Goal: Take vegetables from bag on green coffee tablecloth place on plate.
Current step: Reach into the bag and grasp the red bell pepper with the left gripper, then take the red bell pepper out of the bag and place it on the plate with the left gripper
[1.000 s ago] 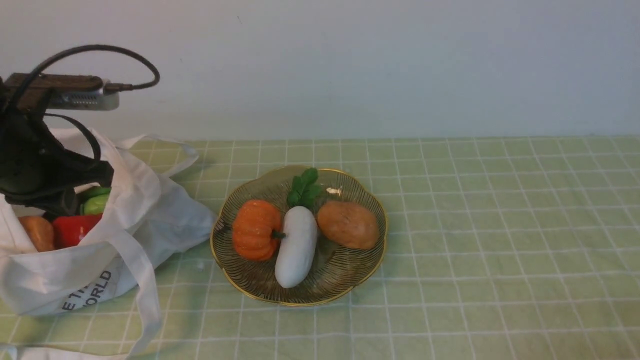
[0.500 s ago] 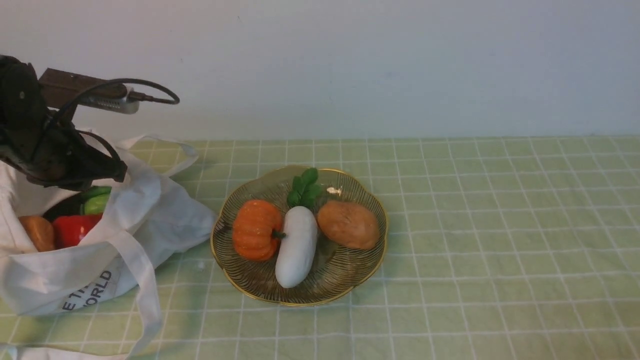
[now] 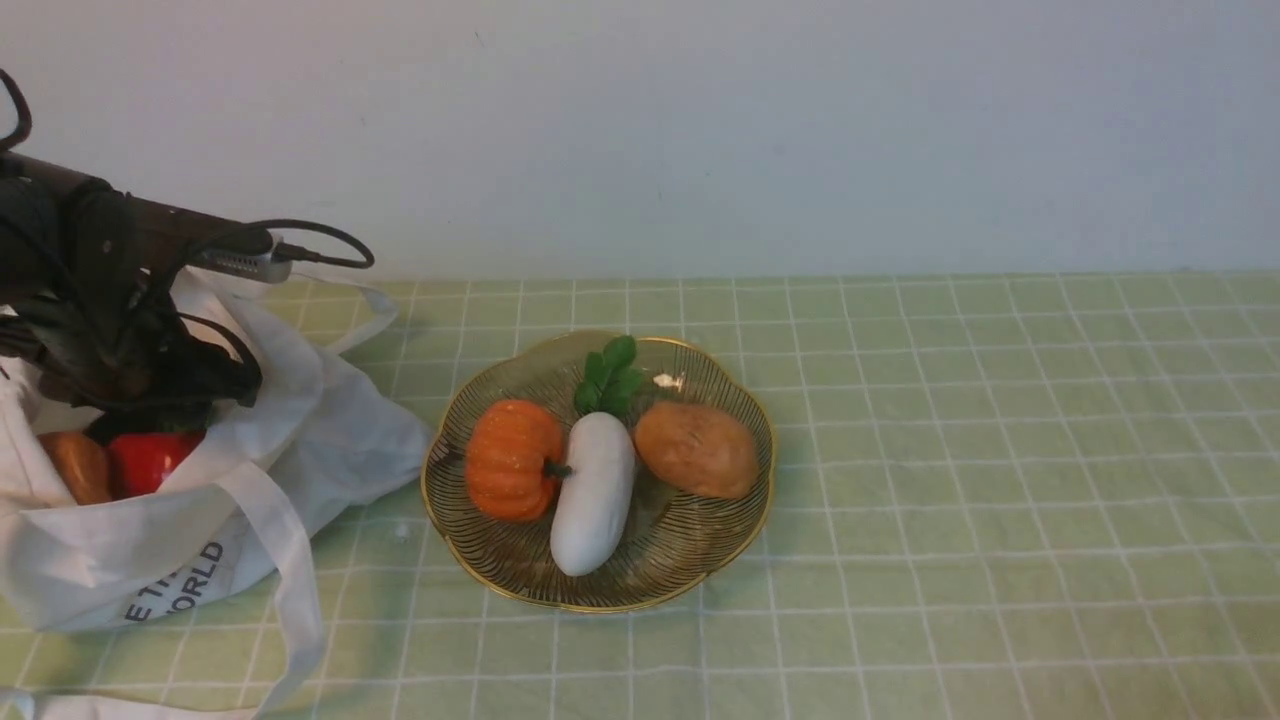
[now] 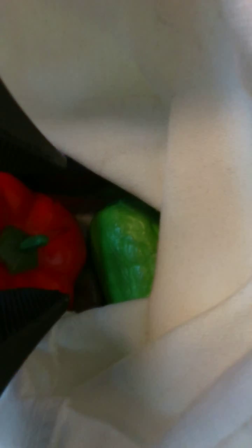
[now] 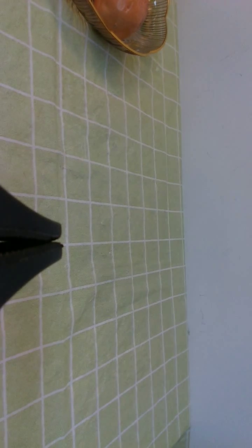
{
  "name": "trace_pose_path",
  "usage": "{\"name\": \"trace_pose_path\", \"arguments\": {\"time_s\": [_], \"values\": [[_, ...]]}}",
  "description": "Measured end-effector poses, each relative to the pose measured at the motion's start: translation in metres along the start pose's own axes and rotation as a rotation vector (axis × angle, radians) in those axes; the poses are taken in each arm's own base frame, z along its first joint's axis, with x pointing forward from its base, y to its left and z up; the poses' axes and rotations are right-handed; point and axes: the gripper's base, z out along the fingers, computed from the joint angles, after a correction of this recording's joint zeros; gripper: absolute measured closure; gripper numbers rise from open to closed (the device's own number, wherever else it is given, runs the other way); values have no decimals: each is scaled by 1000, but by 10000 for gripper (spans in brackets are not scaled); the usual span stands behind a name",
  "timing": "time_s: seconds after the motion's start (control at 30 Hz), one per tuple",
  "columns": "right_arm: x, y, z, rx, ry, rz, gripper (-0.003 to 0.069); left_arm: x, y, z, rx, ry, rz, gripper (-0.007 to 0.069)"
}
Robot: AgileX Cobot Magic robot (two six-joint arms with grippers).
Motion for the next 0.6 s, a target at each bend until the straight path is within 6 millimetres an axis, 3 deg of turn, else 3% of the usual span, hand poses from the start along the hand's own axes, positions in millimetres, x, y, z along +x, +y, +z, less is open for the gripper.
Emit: {"name": "trace_pose_path", "arguments": {"time_s": [0.23, 0.4, 0.47, 0.6], "values": [[0, 0, 0, 0, 0, 0, 673, 2, -1, 10, -10, 29, 21, 246], [0, 0, 0, 0, 0, 0, 673, 4, -2, 15, -12, 61, 25, 457], [0, 0, 0, 0, 0, 0, 673, 5, -2, 15, -13, 68, 26, 577], [0, 0, 0, 0, 0, 0, 673, 6, -1, 12, -15, 83, 23, 612]]}}
